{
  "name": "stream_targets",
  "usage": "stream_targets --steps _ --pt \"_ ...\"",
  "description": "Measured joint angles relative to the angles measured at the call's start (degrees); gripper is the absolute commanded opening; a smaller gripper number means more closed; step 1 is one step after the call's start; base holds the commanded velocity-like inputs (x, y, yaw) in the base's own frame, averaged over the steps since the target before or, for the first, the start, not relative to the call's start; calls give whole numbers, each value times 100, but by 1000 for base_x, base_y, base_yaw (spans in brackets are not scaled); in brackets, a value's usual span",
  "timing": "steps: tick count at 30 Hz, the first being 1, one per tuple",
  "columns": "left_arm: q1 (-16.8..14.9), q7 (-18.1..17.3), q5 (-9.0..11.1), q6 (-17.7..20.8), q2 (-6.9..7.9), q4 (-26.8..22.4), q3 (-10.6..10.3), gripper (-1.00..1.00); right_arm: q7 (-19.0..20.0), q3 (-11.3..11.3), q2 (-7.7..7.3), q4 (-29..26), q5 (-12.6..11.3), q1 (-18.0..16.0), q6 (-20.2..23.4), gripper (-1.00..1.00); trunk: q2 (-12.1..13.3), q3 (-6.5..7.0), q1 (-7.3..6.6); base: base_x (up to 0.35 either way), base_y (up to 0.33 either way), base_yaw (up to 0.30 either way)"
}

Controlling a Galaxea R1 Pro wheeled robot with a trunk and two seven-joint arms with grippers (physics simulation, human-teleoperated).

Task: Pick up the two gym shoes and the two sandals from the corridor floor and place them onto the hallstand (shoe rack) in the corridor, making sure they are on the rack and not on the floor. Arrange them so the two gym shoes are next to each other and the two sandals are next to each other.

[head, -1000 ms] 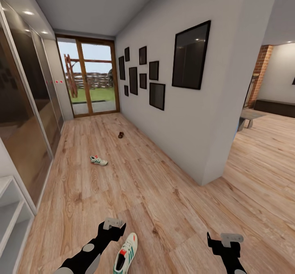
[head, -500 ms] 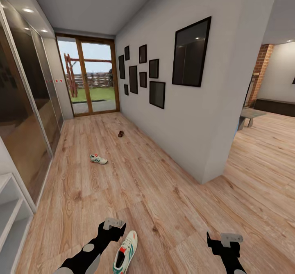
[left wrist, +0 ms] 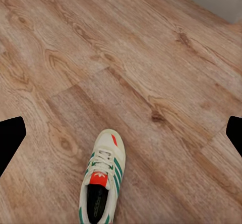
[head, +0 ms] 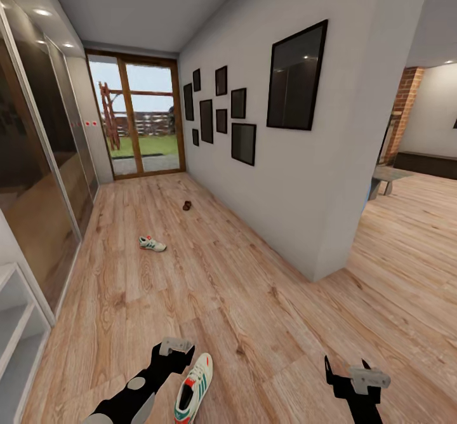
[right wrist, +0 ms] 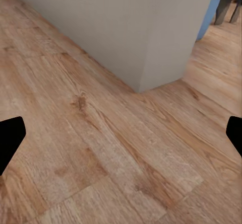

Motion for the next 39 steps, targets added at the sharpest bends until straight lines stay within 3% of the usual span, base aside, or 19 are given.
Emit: stream_targets --steps 3,6,9,12,22,39 --pt "1 -3 0 5 -1 -5 1 100 -51 -95 5 -1234 -17 819 -21 100 -121 -55 65 0 0 0" --pt "1 -4 1 7 -1 -2 0 100 -61 -150 8 -1624 -22 1083 -19 100 -241 -109 131 0 0 0" --pt "1 -5 1 11 -2 -4 2 100 -76 -312 8 -2394 -45 1616 -13 100 -361 -163 197 0 0 0" --pt "1 -1 3 16 -2 -5 4 100 -81 -389 6 -2692 -68 1822 3 100 -482 -217 263 0 0 0" --pt "1 15 14 23 -3 -5 6 100 -78 -515 6 -3121 -109 2127 224 100 -883 -396 483 0 0 0" --pt "1 29 35 24 -3 -5 10 100 -89 -542 16 -3183 -118 2182 269 100 -1565 -701 856 0 0 0"
